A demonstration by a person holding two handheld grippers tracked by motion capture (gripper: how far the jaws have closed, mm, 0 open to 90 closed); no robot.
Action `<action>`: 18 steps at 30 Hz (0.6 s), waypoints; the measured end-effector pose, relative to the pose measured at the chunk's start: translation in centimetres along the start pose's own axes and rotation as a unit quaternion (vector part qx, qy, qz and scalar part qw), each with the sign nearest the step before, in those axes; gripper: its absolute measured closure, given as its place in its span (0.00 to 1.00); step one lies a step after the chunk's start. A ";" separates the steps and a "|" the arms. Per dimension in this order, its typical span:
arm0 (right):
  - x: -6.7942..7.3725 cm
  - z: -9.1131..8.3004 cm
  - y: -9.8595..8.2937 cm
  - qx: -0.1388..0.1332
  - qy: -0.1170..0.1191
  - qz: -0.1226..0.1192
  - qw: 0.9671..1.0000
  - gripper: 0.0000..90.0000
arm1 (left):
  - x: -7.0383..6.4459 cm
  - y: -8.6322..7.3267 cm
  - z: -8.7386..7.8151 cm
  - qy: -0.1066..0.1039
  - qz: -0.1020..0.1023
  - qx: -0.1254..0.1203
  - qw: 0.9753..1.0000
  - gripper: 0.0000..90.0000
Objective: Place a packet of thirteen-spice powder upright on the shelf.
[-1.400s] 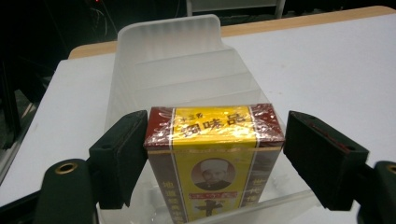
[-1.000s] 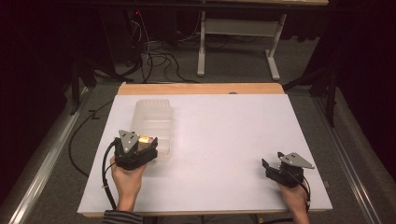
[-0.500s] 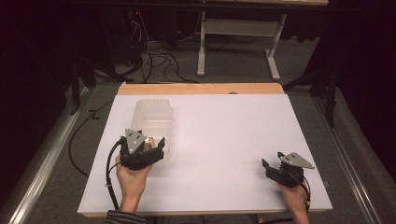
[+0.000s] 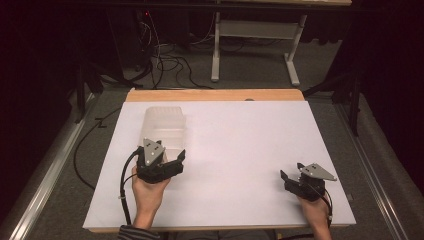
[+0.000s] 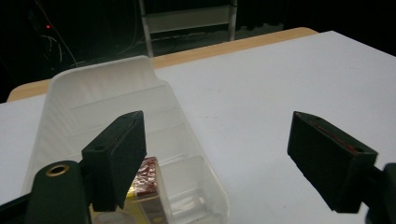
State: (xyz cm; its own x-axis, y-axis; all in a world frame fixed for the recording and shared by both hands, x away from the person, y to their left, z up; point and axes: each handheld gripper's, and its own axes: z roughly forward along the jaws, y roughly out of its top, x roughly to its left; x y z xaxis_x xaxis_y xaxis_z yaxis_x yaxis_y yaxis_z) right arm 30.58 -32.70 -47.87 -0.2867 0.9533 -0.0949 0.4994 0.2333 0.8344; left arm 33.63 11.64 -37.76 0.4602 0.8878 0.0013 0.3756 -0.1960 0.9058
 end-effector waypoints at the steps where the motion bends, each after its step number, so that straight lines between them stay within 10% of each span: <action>1: 0.0 0.0 0.0 0.000 0.000 0.000 1.000 0.35 | 0.0 0.0 0.0 0.000 0.000 0.000 1.000 0.22; 18: 0.0 0.0 0.0 0.002 0.001 0.000 1.000 0.35 | -1.9 -0.2 0.5 -0.038 0.003 0.001 0.999 0.22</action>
State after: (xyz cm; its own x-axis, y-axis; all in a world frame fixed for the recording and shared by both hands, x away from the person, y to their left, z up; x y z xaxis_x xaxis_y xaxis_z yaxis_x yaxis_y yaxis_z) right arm 30.61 -32.66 -47.88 -0.2882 0.9529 -0.0939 0.5031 0.2341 0.8319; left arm 33.11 9.83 -38.16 0.5224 0.8523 -0.0257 0.3735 -0.2016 0.9055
